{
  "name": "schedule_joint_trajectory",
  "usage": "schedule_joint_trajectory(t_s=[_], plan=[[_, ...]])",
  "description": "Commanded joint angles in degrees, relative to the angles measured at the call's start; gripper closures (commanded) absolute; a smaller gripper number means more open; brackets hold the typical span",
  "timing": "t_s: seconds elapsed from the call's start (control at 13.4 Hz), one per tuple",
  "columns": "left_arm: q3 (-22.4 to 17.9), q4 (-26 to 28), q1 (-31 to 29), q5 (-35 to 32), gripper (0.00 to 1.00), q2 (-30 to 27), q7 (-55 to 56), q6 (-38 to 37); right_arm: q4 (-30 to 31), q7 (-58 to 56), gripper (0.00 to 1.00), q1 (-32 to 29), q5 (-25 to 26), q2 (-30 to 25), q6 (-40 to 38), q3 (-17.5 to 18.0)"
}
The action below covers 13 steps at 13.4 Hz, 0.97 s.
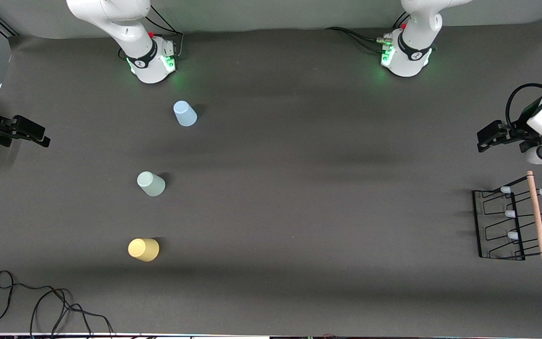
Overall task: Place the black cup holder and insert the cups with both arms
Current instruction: 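Reach the left gripper toward the black wire cup holder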
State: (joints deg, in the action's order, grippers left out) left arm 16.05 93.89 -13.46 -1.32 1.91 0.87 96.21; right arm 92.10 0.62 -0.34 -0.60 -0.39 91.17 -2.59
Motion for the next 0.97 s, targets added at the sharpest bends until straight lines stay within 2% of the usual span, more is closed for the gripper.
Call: schedule_joint_trajectory(t_s=[0.0, 0.15, 0.3, 0.45, 0.67, 0.89], plan=[[-0.1, -4.8, -2.6, -0.1, 0.01, 5.5, -1.7, 0.9, -1.4, 0.5, 0.00, 0.5, 0.0, 0.7, -0.5, -0.5], [-0.2, -9.0, -4.6, -1.0, 0.01, 11.0, -5.2, 1.1, -1.4, 0.5, 0.00, 0.5, 0.0, 0.7, -0.5, -0.5], [-0.2, -10.8, -8.0, -3.8, 0.01, 15.6, -9.2, 2.4, -1.4, 0.5, 0.00, 0.5, 0.0, 0.7, -0.5, -0.5], [-0.2, -10.0, -11.1, -4.1, 0.01, 19.7, -13.0, 9.8, -1.4, 0.5, 0.00, 0.5, 0.0, 0.7, -0.5, -0.5], [-0.2, -10.1, -13.9, -9.0, 0.01, 25.2, -18.8, 14.7, -1.4, 0.5, 0.00, 0.6, 0.0, 1.1, -0.5, -0.5], [-0.3, -10.0, -15.1, -9.5, 0.01, 30.2, -19.5, 19.2, -1.6, 0.5, 0.00, 0.5, -0.1, 1.1, -0.5, -0.5]])
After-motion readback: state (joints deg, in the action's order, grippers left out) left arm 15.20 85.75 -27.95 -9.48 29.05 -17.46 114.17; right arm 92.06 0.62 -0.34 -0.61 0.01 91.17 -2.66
